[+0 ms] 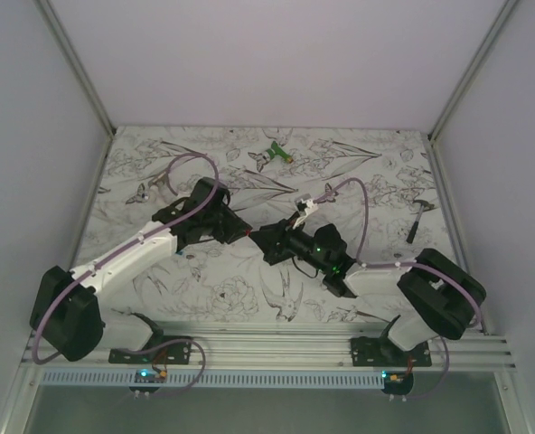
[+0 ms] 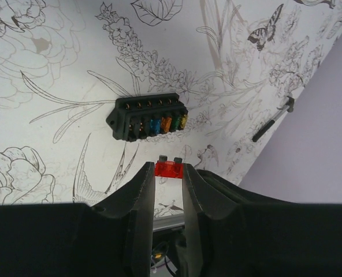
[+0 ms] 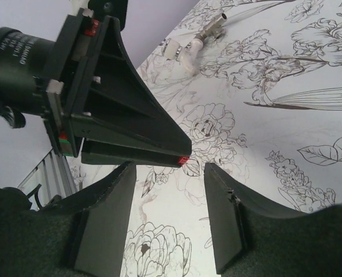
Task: Snap on the fuse box
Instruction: Pick up the fuse from the center of the board, then install the fuse at the fuse box base.
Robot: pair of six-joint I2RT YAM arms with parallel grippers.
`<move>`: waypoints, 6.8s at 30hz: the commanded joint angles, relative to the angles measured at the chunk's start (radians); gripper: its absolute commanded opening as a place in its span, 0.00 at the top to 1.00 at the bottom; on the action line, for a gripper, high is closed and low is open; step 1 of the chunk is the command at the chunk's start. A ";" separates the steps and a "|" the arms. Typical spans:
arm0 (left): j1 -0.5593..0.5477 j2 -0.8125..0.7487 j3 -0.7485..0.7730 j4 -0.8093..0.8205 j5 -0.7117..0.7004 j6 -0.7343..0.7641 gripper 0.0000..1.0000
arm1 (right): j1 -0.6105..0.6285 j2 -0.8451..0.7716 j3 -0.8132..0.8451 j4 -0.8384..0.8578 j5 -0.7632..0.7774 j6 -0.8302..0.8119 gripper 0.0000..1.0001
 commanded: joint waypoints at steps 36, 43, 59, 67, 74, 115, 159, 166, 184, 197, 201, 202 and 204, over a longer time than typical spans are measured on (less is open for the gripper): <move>-0.018 -0.055 -0.009 0.039 0.059 -0.072 0.81 | 0.024 0.037 0.080 -0.020 0.054 -0.073 1.00; 0.029 -0.055 -0.033 0.034 0.050 0.036 0.55 | -0.013 -0.024 0.160 -0.399 -0.049 -0.147 1.00; 0.111 -0.017 -0.079 -0.001 0.047 0.479 0.31 | -0.093 0.058 0.656 -1.516 -0.130 -0.380 1.00; 0.140 0.029 -0.090 -0.001 0.034 0.607 0.12 | -0.093 0.231 0.851 -1.762 -0.089 -0.385 1.00; 0.158 0.077 -0.093 0.002 -0.019 0.708 0.00 | -0.092 0.342 0.975 -1.861 -0.054 -0.374 1.00; 0.189 0.073 -0.135 0.027 -0.164 0.791 0.00 | -0.052 0.616 1.269 -2.065 -0.021 -0.349 1.00; 0.191 0.073 -0.138 0.028 -0.143 0.782 0.00 | -0.028 0.711 1.229 -2.104 0.075 -0.322 1.00; 0.191 0.072 -0.139 0.028 -0.142 0.781 0.00 | -0.029 0.723 1.186 -2.105 0.091 -0.313 1.00; 0.190 0.052 -0.146 0.028 -0.137 0.772 0.00 | -0.001 0.767 1.162 -2.124 0.205 -0.269 1.00; 0.190 0.051 -0.148 0.028 -0.120 0.758 0.00 | 0.007 0.794 1.032 -2.063 0.230 -0.252 1.00; 0.190 0.046 -0.149 0.029 -0.112 0.755 0.00 | 0.006 0.804 0.990 -2.026 0.211 -0.254 1.00; 0.190 0.045 -0.151 0.029 -0.110 0.754 0.00 | 0.006 0.806 0.982 -2.019 0.212 -0.254 1.00; 0.191 0.043 -0.151 0.027 -0.106 0.751 0.00 | 0.007 0.803 0.973 -2.010 0.211 -0.253 1.00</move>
